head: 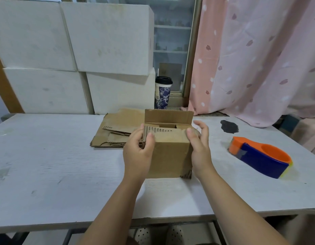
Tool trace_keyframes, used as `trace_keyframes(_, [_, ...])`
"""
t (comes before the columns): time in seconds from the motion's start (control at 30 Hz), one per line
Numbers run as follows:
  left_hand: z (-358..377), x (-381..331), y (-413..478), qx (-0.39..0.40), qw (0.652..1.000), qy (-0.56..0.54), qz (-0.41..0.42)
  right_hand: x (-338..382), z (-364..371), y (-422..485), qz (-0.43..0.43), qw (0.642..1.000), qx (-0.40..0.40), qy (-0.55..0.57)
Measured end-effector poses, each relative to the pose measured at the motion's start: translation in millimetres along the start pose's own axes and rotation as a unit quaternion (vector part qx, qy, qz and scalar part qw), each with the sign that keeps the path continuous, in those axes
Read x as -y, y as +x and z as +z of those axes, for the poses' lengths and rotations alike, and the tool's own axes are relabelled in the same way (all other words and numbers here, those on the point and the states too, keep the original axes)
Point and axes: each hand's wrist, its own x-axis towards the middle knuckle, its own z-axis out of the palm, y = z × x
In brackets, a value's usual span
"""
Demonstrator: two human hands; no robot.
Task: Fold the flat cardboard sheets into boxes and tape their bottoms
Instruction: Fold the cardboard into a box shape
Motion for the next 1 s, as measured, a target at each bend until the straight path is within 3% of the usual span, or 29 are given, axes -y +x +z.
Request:
trace_keyframes(0.2, [2.5,5.1,3.4,-0.021,0.989,-0.141,-0.045,0.4,-2.7,3.2,0.007,0.998,0.023,0.053])
trace_keyframes(0.5, [-3.2,2.1,4.9,0.059,0.99,-0.124,-0.015,3.3,-4.5,3.4,0.018,0.999,0.022,0.022])
trace_keyframes(0.67, [-2.9,-3.3,1.9,0.049,0.997,0.05,0.04,5.8,-4.8,0.3,0.016,1.0,0.012,0.008])
trace_keyframes(0.83, [-2.7,-13.1,0.9,0.018,0.967,0.229,0.113,8.4,-1.6,-1.5,0.027,1.0,-0.004,0.005])
trace_keyframes(0.9, [-1.5,-19.4,-0.6,0.016,0.97,0.23,0.077,12.2,0.1,-2.8,0.035,0.999,-0.01,0.001])
trace_keyframes(1.0, [-7.6,-30.7,2.1,0.027,0.985,0.102,-0.136,19.4,-0.6,-6.3,0.051,0.999,-0.002,0.005])
